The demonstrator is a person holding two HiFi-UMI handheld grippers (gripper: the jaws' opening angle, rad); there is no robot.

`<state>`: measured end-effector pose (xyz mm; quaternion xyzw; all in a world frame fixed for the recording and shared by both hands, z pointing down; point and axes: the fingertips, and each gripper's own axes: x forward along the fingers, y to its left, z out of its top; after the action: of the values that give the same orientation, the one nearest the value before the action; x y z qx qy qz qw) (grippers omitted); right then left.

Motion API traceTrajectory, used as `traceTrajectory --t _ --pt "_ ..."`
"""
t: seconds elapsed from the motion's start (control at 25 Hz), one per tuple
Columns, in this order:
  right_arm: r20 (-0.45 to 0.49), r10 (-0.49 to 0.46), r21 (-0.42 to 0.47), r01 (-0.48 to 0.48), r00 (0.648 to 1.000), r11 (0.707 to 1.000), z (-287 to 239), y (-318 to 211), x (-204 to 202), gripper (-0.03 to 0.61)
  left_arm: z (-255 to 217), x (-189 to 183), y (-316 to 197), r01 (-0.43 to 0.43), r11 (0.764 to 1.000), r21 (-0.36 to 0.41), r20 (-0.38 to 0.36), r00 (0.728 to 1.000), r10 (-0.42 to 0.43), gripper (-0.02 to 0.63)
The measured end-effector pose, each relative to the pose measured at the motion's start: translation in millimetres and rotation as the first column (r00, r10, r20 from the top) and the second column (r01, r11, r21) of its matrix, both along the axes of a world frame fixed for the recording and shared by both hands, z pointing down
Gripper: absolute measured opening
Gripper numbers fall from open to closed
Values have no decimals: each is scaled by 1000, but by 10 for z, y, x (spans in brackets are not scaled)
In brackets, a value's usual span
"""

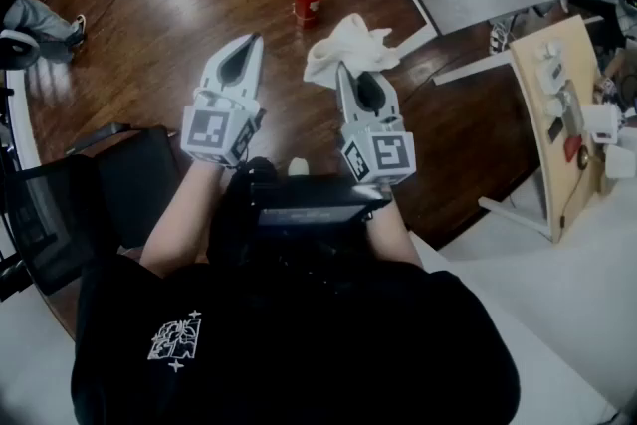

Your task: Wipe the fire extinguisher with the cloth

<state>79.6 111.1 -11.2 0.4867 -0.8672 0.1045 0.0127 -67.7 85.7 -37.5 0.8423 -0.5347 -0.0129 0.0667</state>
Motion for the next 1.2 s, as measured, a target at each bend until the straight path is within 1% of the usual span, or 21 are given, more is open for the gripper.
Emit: traceTrajectory --t 0.16,0.32,0.48,0.68,0.8,0.88,1.04,1.12,1.2 --pt "10 -5 -1 5 1000 1000 107 -52 60 97 62 15 -49 5 1000 -9 13 1000 -5 3" --pt "14 -9 -12 9 1000 1000 212 -230 129 97 217 34 -197 3 1000 -17 22 1000 -3 3" --pt "-1 -16 -17 16 1000 1000 399 -578 155 97 414 -16 -505 13 999 -33 18 1000 -12 3" --pt "-22 -3 -19 2 1000 1000 935 -1172 109 97 882 -216 -985 16 999 -30 30 999 -15 3" --pt "-28 6 -12 -6 1000 1000 1381 -1565 34 98 1318 -370 -1305 10 999 -32 40 999 -9 3" --pt "-37 10 -2 -10 999 1000 1776 -1823 -3 98 1653 -418 -1493 -2 1000 -26 26 1000 2 3" --pt "-52 26 23 -24 998 999 2786 -2433 -155 98 2542 -575 -1925 -43 999 17 24 999 43 3" --pt "-60 31 35 -29 998 999 3346 -2736 -278 98 3038 -695 -2128 -40 998 38 1 999 40 3" --pt "-69 23 46 -20 997 999 3907 -3008 -423 98 3518 -800 -2278 -39 997 60 -2 999 39 3"
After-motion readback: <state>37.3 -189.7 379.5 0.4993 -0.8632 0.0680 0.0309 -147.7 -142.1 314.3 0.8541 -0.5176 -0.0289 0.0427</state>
